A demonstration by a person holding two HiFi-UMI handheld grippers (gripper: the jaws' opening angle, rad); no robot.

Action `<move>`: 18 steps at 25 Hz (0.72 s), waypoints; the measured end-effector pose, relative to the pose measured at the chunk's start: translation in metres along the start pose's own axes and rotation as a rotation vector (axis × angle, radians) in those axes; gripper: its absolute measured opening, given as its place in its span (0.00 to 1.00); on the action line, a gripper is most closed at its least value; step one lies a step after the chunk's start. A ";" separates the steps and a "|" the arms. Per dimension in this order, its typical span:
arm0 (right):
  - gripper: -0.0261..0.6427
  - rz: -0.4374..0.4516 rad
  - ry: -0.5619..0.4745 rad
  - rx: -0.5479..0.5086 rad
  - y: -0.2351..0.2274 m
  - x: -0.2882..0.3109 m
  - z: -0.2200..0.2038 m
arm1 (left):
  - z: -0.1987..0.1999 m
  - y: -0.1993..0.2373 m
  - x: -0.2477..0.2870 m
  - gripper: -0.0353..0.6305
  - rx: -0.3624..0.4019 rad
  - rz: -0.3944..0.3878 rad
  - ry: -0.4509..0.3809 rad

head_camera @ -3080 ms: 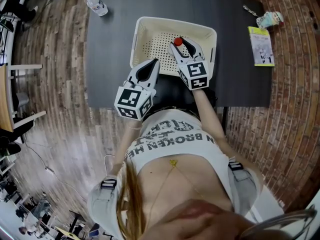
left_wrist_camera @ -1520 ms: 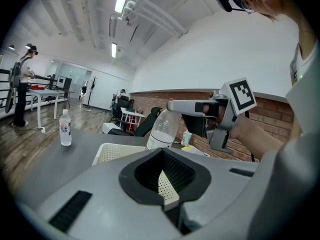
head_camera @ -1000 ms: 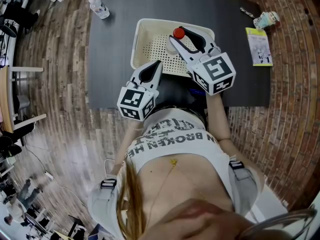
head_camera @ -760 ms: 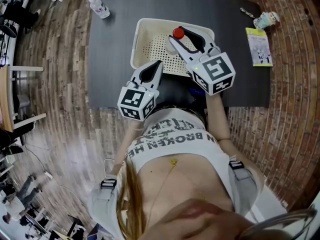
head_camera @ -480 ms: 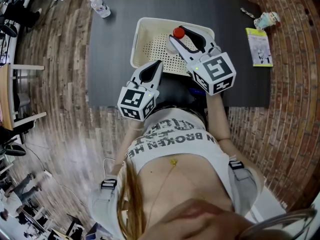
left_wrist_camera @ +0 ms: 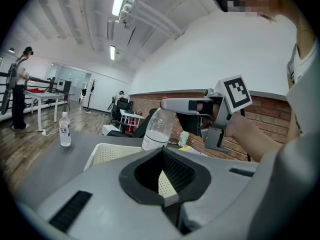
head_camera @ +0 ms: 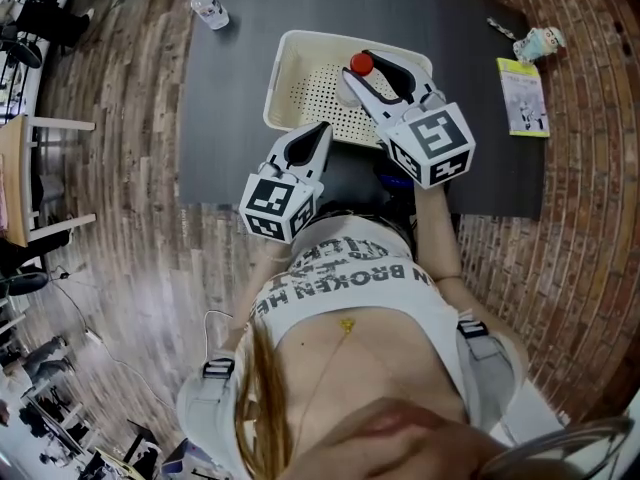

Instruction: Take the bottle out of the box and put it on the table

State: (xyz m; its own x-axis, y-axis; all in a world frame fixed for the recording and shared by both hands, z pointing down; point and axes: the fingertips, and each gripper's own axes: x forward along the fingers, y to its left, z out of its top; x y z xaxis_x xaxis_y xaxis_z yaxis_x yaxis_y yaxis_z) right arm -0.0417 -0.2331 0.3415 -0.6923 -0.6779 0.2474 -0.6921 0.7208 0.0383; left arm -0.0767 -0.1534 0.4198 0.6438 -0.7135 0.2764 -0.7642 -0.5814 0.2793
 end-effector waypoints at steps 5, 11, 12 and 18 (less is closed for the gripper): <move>0.27 0.003 -0.007 0.000 0.000 -0.007 0.000 | -0.003 -0.006 -0.004 0.06 0.000 0.013 0.000; 0.27 -0.001 -0.017 0.012 -0.003 -0.021 -0.002 | -0.006 -0.017 -0.007 0.06 0.000 0.022 -0.003; 0.27 -0.001 -0.018 0.014 -0.004 -0.024 -0.003 | -0.007 -0.019 -0.007 0.06 0.000 0.021 -0.002; 0.27 -0.027 -0.017 0.014 -0.015 -0.047 -0.008 | -0.013 -0.037 -0.002 0.06 0.006 0.009 0.007</move>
State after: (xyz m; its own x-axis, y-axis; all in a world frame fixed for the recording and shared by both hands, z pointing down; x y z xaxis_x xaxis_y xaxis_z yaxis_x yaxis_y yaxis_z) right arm 0.0026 -0.2112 0.3375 -0.6766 -0.6995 0.2298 -0.7133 0.7002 0.0312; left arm -0.0493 -0.1255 0.4208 0.6374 -0.7158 0.2853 -0.7700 -0.5774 0.2716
